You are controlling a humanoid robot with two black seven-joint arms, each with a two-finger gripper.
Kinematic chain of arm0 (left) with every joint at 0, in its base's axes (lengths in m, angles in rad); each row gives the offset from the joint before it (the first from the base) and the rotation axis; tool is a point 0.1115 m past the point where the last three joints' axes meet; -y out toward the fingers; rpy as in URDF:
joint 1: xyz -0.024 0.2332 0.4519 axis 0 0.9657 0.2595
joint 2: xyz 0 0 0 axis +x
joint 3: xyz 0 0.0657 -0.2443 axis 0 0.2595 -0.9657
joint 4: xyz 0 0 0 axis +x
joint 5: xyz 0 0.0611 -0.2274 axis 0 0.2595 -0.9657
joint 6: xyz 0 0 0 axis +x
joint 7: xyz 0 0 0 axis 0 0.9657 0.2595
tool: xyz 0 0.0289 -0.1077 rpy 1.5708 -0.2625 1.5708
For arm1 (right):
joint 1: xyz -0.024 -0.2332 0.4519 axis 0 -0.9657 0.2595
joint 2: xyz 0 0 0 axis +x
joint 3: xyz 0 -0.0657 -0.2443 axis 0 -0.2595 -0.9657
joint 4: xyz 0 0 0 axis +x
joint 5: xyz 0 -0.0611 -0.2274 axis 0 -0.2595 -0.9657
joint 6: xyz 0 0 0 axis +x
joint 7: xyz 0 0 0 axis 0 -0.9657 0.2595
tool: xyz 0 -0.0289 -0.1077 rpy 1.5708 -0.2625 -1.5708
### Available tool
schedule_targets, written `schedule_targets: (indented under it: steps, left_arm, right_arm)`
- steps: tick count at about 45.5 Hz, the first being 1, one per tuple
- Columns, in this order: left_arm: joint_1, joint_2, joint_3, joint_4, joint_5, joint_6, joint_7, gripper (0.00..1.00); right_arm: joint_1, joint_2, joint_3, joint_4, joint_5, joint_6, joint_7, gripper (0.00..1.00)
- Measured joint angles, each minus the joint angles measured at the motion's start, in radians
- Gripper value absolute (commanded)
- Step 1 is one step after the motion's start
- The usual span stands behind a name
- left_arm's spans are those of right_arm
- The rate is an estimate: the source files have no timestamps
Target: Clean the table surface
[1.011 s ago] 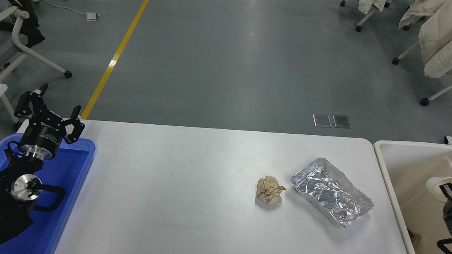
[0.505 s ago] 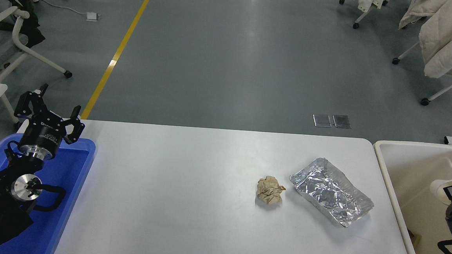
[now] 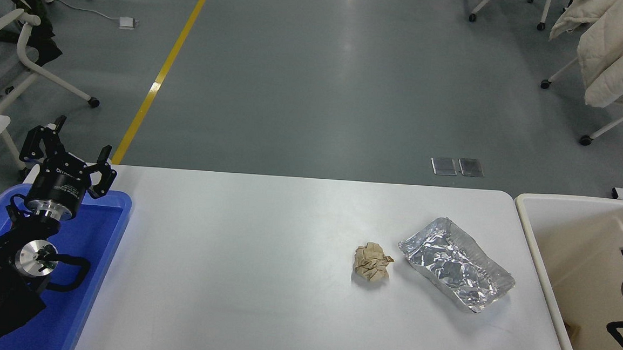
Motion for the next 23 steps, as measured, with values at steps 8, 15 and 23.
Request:
schedule_targets:
  steps: [8,15,23]
  left_arm:
    - [0.000,0.000,0.000,0.000,0.000,0.000,0.000,1.00]
    - [0.000,0.000,0.000,0.000,0.000,0.000,0.000,1.00]
    - [0.000,0.000,0.000,0.000,0.000,0.000,0.000,1.00]
  right_arm:
    - [0.025,-0.020,0.004,-0.001,0.003,0.001,0.003,1.00]
    - [0.045,-0.039,0.007,0.000,0.005,0.005,0.006,1.00]
    - [0.061,-0.068,0.020,0.016,0.024,0.017,0.008,1.00]
